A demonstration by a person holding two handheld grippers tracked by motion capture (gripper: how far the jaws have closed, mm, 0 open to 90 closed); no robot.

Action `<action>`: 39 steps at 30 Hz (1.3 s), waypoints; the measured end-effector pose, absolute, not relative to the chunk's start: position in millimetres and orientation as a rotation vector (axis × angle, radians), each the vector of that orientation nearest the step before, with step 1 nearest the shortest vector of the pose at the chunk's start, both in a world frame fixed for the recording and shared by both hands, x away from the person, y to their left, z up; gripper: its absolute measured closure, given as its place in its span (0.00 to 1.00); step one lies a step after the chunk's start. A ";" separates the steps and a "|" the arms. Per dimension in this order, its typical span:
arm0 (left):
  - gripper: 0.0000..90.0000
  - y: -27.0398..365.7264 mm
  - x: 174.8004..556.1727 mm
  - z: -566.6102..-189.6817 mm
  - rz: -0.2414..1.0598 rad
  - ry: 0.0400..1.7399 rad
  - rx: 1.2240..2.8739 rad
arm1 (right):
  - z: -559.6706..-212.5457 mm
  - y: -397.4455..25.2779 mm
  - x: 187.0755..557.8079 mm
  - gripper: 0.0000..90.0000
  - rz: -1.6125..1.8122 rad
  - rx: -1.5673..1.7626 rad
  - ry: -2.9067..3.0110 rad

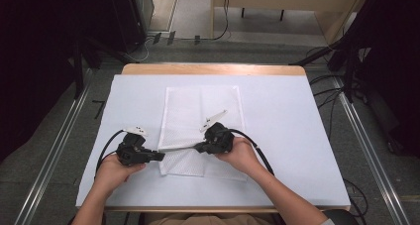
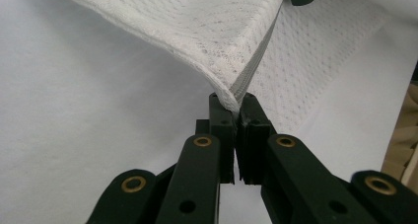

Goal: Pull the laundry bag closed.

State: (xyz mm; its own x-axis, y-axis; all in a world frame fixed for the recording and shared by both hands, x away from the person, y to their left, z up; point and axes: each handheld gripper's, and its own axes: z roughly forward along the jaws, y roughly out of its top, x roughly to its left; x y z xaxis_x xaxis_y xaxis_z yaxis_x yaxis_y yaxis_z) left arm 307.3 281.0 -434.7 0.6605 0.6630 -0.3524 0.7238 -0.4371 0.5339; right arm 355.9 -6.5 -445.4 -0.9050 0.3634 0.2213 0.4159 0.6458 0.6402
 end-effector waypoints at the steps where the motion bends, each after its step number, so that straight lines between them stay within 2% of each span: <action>1: 0.98 281.3 307.6 -434.8 -0.120 1.071 2.208 | -445.7 -7.0 356.0 0.98 -1.110 -0.667 -2.783; 39: 0.98 286.4 306.6 -435.3 -0.125 1.089 2.214 | -449.3 -43.0 358.6 0.98 -1.084 -0.764 -2.764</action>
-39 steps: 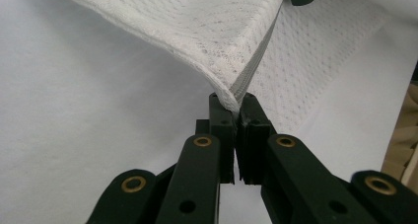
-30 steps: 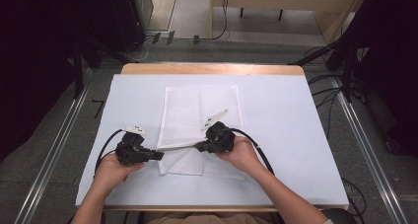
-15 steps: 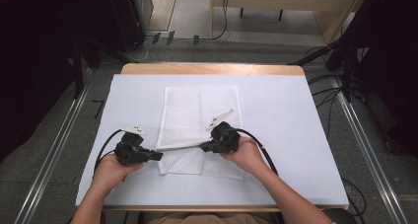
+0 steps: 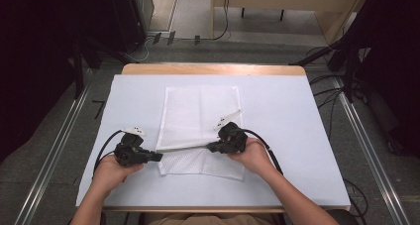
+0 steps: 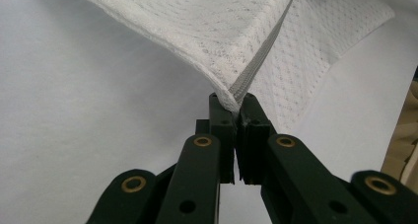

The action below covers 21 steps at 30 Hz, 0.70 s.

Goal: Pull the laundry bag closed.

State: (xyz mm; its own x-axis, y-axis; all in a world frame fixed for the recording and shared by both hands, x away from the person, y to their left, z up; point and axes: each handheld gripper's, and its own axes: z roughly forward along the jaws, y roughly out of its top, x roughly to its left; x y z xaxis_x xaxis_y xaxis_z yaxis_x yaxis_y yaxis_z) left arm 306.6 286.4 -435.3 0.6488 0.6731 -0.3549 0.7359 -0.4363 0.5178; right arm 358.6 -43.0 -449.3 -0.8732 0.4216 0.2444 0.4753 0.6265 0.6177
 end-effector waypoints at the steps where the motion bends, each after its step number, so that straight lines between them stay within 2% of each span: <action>1: 0.98 286.4 306.6 -435.5 -0.125 1.086 2.214 | -449.3 -44.0 358.3 0.98 -1.080 -0.772 -2.762; 21: 0.98 288.4 305.4 -436.5 -0.133 1.092 2.220 | -450.5 -68.3 356.2 0.98 -1.076 -0.818 -2.746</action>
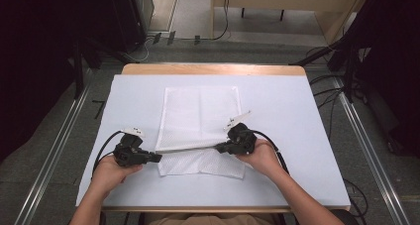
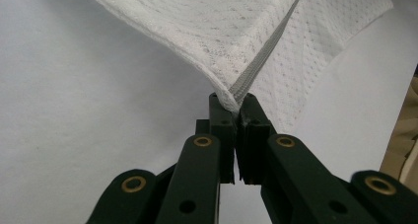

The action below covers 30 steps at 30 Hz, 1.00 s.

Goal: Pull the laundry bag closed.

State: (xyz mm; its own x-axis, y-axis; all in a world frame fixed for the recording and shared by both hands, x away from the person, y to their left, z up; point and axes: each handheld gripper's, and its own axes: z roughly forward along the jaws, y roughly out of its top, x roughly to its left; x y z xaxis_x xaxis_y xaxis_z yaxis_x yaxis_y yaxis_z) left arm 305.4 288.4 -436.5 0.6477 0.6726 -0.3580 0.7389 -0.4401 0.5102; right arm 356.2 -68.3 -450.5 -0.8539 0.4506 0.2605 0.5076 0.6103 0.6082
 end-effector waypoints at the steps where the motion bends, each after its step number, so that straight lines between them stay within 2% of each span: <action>1: 0.98 288.5 305.3 -436.5 -0.132 1.091 2.221 | -450.3 -69.6 356.0 0.98 -1.078 -0.820 -2.741; 30: 0.98 294.3 304.6 -435.9 -0.169 1.093 2.197 | -446.0 -102.0 353.8 0.98 -1.086 -0.878 -2.732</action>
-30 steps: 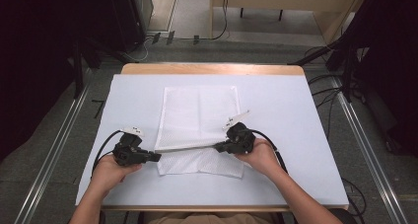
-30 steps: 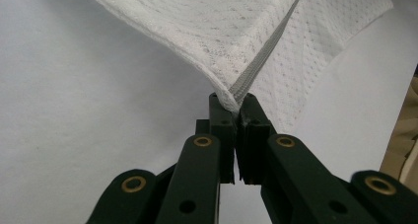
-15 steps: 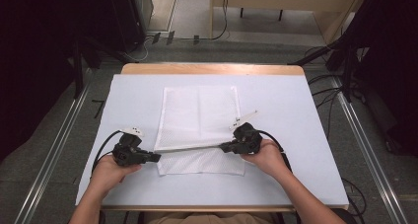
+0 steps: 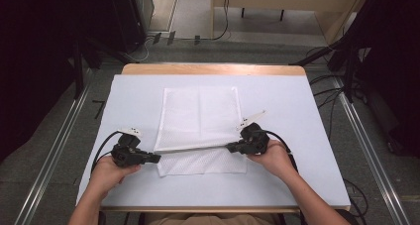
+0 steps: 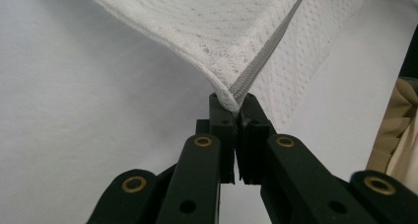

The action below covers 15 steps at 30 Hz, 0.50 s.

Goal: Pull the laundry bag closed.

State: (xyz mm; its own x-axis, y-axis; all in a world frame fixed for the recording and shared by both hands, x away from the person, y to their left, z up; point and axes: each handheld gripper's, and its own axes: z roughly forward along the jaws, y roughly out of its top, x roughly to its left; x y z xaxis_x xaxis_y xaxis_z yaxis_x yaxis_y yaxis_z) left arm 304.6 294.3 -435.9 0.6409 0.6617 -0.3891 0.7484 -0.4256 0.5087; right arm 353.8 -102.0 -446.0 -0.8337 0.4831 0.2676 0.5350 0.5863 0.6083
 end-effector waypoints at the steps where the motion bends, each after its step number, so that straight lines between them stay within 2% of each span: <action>1: 0.98 294.3 304.4 -435.9 -0.168 1.096 2.198 | -445.9 -103.4 353.9 0.98 -1.084 -0.885 -2.726; 15: 0.98 295.5 304.0 -435.7 -0.169 1.092 2.203 | -443.6 -128.1 353.1 0.98 -1.094 -0.924 -2.719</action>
